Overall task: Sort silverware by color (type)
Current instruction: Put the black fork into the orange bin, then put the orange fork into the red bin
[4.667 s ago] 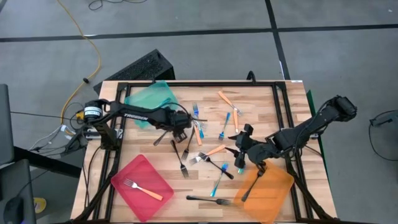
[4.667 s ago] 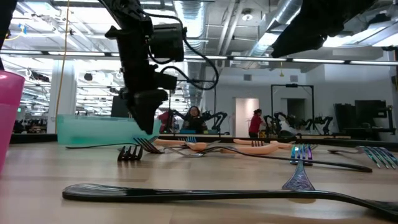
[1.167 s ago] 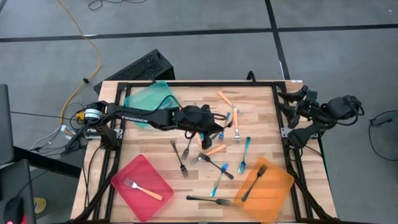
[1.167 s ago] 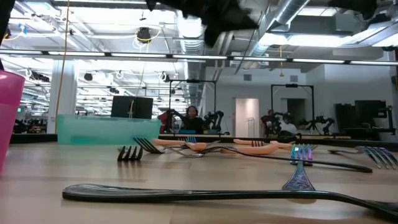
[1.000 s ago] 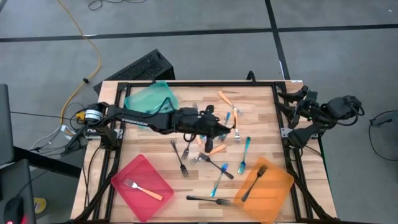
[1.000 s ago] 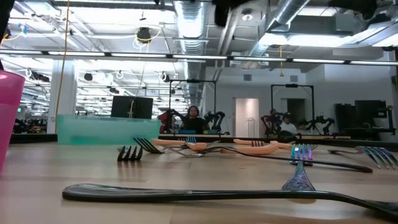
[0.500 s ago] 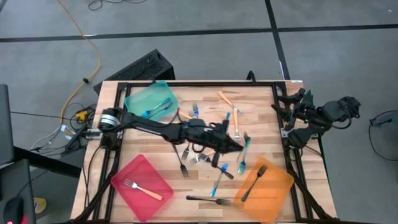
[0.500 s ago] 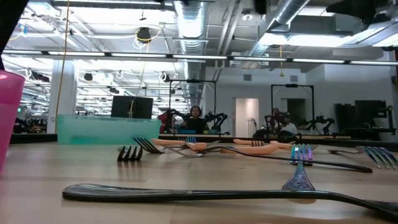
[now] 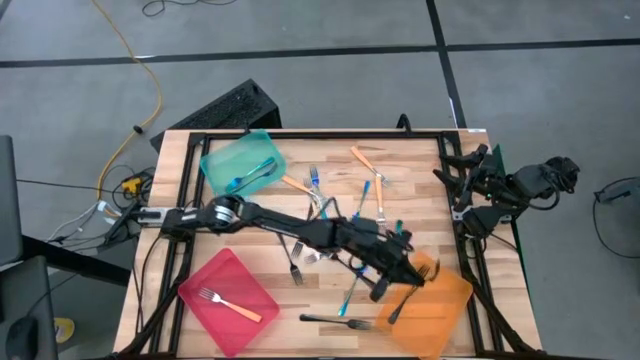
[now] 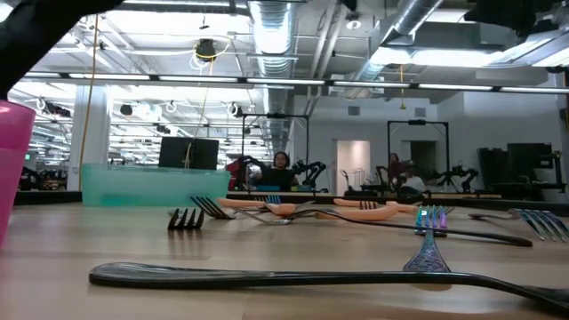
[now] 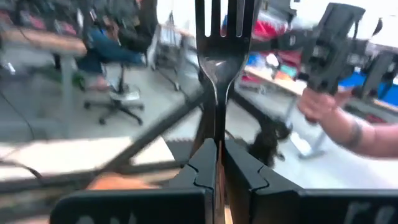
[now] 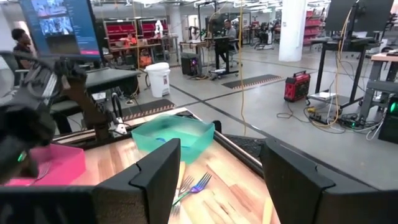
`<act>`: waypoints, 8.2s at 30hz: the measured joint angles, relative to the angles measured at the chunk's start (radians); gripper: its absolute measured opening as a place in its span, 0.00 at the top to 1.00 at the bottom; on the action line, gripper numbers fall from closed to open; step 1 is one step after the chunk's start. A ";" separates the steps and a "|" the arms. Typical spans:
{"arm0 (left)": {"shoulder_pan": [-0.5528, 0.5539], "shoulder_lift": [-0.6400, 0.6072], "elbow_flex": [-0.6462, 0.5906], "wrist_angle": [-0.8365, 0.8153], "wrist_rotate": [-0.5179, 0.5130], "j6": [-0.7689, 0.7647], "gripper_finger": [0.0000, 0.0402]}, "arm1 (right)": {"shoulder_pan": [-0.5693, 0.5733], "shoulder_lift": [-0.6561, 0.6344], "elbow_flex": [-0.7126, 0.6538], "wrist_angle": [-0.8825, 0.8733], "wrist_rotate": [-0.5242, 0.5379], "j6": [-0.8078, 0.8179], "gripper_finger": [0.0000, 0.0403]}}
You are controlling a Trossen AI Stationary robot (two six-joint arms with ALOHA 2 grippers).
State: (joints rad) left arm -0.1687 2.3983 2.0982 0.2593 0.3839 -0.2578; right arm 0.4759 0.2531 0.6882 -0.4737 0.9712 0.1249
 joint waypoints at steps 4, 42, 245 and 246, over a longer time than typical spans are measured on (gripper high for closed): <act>-0.004 0.083 0.115 -0.033 0.040 -0.061 1.00 | 0.000 0.000 0.000 -0.004 0.000 0.006 0.40; 0.003 0.223 0.138 -0.238 -0.121 -0.513 1.00 | 0.000 0.000 0.000 -0.005 -0.002 0.026 0.40; 0.571 -0.500 -0.928 -0.830 -0.409 0.816 0.92 | -0.047 -0.005 0.000 -0.278 0.000 0.130 0.40; 0.571 -0.500 -0.928 -0.829 -0.414 0.809 0.92 | -0.047 -0.005 0.000 -0.278 0.000 0.130 0.40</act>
State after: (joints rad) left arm 0.4020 1.8988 1.1702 -0.5698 -0.0297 0.5510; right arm 0.4290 0.2478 0.6880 -0.7521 0.9714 0.2546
